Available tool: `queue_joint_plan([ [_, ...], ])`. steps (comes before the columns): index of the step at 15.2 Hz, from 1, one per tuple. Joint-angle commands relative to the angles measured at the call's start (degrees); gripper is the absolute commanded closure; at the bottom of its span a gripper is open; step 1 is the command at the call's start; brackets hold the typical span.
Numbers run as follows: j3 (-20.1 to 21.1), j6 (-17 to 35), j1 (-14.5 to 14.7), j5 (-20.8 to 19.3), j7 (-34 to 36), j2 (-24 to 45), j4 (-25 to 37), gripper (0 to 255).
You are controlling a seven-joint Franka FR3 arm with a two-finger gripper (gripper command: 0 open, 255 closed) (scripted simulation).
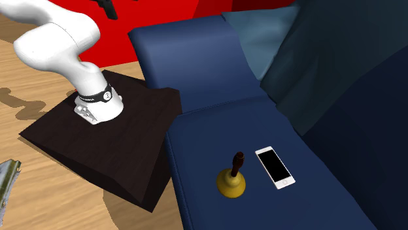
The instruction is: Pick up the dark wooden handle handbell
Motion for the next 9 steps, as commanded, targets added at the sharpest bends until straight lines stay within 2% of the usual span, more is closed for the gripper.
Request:
queue_joint_plan([
  [1,0.0,0.0,0.0,0.0,0.0,0.0,0.0,0],
  [9,0.3,17.3,-0.6,-1.8,-1.3,8.9,-5.8,0],
])
